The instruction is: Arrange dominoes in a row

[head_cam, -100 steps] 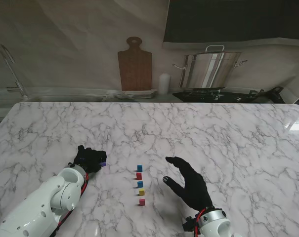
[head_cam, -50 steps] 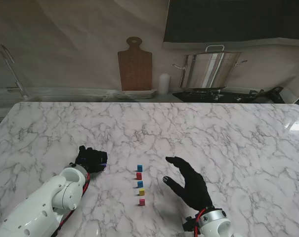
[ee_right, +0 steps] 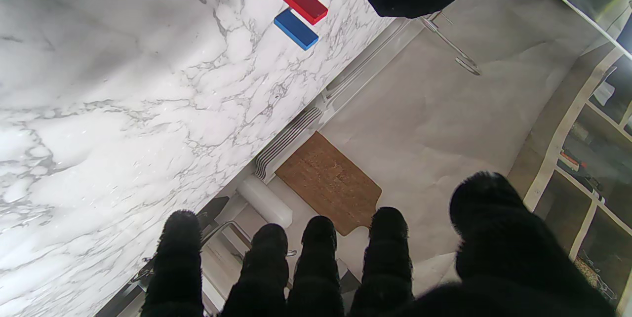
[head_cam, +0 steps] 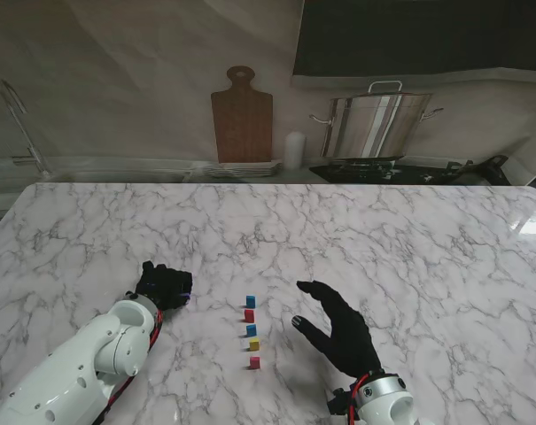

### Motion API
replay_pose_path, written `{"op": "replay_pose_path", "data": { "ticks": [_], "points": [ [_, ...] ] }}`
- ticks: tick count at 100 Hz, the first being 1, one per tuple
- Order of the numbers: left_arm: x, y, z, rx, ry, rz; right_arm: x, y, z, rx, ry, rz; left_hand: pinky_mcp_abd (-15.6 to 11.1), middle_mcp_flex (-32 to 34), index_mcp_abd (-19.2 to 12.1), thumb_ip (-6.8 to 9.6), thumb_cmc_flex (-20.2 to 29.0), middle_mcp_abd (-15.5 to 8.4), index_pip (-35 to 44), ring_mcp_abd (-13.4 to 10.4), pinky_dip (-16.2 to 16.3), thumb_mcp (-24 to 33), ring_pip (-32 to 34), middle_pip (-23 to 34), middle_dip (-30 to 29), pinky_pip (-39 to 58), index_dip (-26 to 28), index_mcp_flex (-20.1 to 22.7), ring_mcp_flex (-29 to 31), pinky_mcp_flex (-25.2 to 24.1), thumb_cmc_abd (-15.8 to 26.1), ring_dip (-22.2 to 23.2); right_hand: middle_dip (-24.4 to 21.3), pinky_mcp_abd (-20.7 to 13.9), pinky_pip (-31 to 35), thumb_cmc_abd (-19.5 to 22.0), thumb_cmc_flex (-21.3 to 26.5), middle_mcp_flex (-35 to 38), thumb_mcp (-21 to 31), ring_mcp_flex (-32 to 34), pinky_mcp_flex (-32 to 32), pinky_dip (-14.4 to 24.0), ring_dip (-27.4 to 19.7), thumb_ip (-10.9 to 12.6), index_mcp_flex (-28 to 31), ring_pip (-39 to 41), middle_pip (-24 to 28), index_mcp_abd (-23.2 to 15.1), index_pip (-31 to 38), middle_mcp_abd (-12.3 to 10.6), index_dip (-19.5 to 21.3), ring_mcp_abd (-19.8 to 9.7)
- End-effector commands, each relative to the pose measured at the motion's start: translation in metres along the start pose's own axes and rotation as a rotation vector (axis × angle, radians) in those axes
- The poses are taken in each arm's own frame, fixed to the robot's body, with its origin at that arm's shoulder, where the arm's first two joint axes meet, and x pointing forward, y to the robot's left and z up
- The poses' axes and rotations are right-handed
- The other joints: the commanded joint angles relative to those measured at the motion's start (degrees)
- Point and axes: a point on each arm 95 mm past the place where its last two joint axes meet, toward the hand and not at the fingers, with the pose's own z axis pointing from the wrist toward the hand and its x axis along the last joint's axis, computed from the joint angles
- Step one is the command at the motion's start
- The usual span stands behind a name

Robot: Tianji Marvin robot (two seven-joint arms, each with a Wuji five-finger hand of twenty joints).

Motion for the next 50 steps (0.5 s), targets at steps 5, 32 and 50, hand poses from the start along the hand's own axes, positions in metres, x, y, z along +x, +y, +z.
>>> {"op": "replay_pose_path", "data": {
  "ticks": [5,32,50],
  "points": [
    [0.0002,0.0112,-0.0021,-0.048,0.006,-0.004,-0.0011,-0.0017,-0.001,0.005,-0.008,0.001,0.7,-5.6,1.7,1.1,0.5,-0.1,-3.0,1.7,1.0,1.5,-0.2,-1.5,-7.7,-2.1,-1.0,-1.5,-1.8,-1.4,-0.4,0.7,0.2,-2.0,0.7,2.2,1.5,-1.2,-1.0,-0.4,-0.1,0.9,-0.7,1.7,-1.9,-1.0,0.7,-1.0,0.3,-0.6,0.8,-1.4],
    [-0.0009,0.0098,-0.0035,-0.057,0.003,0.003,-0.0007,-0.0014,-0.0016,0.004,-0.007,0.001,0.7,-9.6,3.4,0.94,-1.8,0.4,-6.3,1.7,1.4,5.9,-1.0,0.6,-10.6,-4.0,0.4,-2.6,-3.4,-1.5,-0.8,0.5,0.2,-2.0,0.7,2.2,1.5,-1.2,-1.0,-0.4,-0.1,0.9,-0.7,1.7,-1.9,-1.0,0.6,-1.0,0.3,-0.7,0.8,-1.5],
    [-0.001,0.0091,-0.0044,-0.06,-0.004,0.011,-0.0007,-0.0011,-0.0019,0.004,-0.007,0.002,0.7,-8.8,2.4,0.93,-0.1,0.1,-1.9,1.6,1.8,3.9,-1.1,0.6,-9.4,-4.4,3.0,-3.3,-3.4,-1.4,-1.1,0.8,0.2,-1.9,0.7,2.2,1.5,-1.3,-1.0,-0.4,-0.2,0.9,-0.7,1.7,-1.9,-1.0,0.6,-1.0,0.2,-0.6,0.7,-1.4]
  ]
}}
